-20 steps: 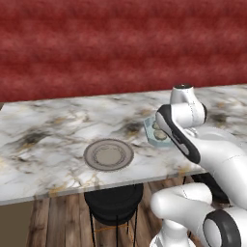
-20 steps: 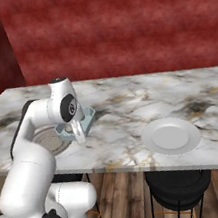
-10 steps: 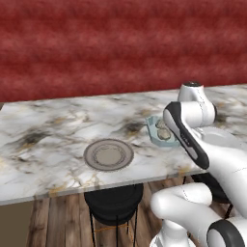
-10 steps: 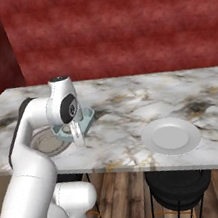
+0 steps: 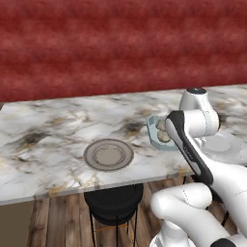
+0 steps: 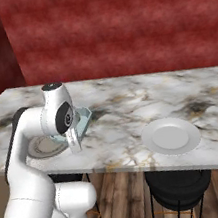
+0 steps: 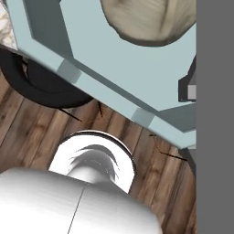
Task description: Place two dumplings into each of the tupperware containers and then place the containers in the fridge.
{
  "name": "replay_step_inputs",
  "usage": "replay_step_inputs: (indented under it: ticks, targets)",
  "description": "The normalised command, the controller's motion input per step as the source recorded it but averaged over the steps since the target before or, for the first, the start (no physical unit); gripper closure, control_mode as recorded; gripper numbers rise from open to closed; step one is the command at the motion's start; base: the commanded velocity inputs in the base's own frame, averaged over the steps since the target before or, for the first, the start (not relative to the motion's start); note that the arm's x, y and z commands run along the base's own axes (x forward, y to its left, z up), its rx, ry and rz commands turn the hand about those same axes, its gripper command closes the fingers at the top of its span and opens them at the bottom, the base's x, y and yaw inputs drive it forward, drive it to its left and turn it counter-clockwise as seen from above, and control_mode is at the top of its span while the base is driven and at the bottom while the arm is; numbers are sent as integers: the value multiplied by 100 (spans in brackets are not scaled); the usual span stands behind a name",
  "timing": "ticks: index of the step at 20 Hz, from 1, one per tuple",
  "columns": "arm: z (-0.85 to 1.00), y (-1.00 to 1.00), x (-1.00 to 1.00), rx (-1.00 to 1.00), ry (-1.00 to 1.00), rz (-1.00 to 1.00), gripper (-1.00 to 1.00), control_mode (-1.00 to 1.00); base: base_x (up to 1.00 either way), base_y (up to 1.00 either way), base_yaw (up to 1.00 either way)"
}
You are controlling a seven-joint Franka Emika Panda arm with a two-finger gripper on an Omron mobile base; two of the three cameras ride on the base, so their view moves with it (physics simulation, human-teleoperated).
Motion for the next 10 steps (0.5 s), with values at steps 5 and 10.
replay_step_inputs:
  ticks: [5, 10]
  targets:
    - [4, 0, -5, 0, 0, 0, 100, 100, -70, 12, 0]
    - [0, 0, 0, 0, 0, 0, 100, 100, -90, 97, 4]
